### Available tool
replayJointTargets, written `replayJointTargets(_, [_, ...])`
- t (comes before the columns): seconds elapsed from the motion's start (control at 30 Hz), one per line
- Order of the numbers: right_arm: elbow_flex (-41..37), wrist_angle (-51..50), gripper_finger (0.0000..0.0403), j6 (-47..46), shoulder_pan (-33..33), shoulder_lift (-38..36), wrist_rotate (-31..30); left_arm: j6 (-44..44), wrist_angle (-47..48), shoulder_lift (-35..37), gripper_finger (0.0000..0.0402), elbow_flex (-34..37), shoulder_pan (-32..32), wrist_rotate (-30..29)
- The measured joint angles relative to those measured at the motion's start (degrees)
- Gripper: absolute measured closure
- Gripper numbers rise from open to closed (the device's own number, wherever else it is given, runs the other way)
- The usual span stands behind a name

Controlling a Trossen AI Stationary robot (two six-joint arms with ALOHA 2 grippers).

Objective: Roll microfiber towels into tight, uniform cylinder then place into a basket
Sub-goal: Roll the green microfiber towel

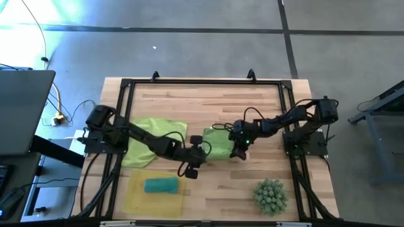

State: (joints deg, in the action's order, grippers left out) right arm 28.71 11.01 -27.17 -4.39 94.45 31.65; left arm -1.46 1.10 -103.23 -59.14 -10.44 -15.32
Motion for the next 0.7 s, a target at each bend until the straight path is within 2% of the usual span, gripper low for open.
replayJointTargets(0.17, [0.0, -0.44, 0.0387, -1.12, -0.17, -0.02, -0.03, -2.2, -0.94, -3.8, 0.026, -0.06, -0.23, -5.15])
replayJointTargets(0.43, [0.02, -0.43, 0.0386, -1.14, -0.17, -0.04, -0.17, -2.22, -1.99, -8.13, 0.0235, -0.04, 1.37, -7.77])
replayJointTargets(0.57, [0.0, -0.2, 0.0384, -1.1, -0.17, -0.04, -0.32, 1.1, -1.97, -8.87, 0.0234, -0.07, 3.13, -5.16])
replayJointTargets(0.7, [-0.02, 0.09, 0.036, 1.07, -0.15, -0.02, -0.69, 7.3, -1.81, -8.8, 0.0234, -0.08, 5.7, 3.14])
